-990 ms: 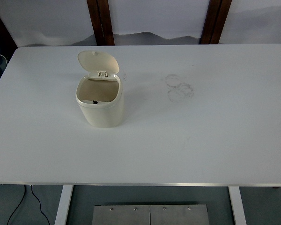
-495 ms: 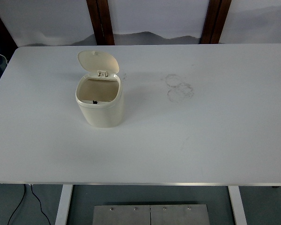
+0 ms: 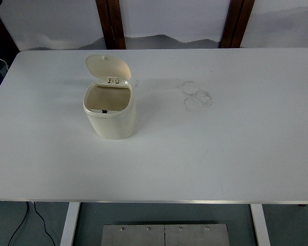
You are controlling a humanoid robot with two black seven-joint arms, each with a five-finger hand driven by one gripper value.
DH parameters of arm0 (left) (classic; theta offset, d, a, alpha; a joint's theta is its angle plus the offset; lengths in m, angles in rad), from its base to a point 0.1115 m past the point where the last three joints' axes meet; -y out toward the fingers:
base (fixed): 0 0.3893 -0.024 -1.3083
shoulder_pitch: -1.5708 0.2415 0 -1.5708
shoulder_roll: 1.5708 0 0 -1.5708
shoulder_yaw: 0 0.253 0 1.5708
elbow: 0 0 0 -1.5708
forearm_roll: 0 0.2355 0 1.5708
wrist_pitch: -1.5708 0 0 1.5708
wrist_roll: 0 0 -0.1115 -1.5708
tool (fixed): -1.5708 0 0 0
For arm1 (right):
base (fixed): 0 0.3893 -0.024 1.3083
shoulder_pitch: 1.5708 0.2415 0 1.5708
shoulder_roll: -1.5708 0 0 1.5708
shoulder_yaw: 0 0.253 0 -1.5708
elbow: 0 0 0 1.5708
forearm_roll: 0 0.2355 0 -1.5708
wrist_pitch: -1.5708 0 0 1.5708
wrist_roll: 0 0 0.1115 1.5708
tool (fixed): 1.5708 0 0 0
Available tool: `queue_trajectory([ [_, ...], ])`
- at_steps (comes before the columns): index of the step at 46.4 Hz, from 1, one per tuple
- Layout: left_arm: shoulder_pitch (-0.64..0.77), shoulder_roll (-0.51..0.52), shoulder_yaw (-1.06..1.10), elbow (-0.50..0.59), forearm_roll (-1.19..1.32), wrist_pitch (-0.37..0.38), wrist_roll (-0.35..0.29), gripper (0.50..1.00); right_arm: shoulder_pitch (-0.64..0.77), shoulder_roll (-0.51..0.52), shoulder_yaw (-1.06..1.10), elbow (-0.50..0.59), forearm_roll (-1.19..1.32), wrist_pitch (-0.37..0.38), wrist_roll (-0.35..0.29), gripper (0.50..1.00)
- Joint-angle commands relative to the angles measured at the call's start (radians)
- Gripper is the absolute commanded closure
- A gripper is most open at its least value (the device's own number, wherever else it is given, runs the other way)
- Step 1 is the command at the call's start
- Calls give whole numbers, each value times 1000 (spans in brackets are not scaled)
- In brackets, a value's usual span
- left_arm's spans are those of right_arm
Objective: Open trash can
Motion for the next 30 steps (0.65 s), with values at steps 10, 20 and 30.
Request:
queue_trajectory([
  [10, 28, -4, 2, 0, 1, 18, 2, 500, 0, 0, 0, 0, 0, 0, 0, 505],
  [20, 41, -4, 3, 0, 4, 44, 5, 500, 0, 0, 0, 0, 0, 0, 0, 505],
  [30, 39, -4, 5, 0, 5, 44, 5, 500, 0, 0, 0, 0, 0, 0, 0, 505],
])
